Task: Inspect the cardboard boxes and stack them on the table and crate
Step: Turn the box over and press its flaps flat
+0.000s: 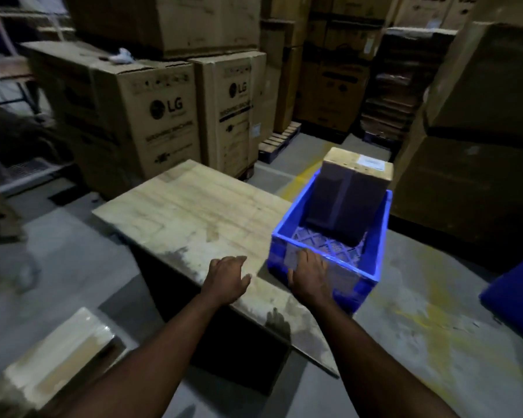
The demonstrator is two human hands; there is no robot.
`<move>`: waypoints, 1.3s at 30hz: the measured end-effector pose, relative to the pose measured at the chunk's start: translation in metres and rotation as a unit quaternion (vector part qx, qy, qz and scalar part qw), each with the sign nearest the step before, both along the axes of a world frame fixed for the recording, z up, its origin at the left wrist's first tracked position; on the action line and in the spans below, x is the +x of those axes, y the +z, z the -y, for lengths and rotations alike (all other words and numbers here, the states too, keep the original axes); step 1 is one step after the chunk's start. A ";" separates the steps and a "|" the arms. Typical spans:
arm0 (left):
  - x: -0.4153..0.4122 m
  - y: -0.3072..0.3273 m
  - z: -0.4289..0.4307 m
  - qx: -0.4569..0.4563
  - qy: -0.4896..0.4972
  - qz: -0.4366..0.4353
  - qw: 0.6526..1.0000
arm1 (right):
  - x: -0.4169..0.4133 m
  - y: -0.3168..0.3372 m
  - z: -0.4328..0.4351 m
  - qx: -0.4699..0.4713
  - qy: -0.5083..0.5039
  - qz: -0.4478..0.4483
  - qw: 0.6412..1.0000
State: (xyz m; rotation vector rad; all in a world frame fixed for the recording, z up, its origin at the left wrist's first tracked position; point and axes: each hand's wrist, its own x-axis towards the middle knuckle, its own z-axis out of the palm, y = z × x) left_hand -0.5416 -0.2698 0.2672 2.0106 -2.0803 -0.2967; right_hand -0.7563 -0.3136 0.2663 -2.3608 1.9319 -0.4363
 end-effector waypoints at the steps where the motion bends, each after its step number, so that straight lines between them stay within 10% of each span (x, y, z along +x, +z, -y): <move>1: 0.011 -0.001 -0.009 0.008 0.006 -0.003 1.000 | 0.012 -0.002 -0.006 -0.004 0.011 -0.005 1.000; 22: 0.393 -0.073 -0.378 0.116 0.385 -0.067 0.913 | 0.464 -0.083 -0.226 0.110 0.388 -0.072 0.912; 39: 0.500 -0.126 -0.440 0.138 0.553 -0.183 0.801 | 0.667 -0.145 -0.241 0.207 0.522 -0.135 0.816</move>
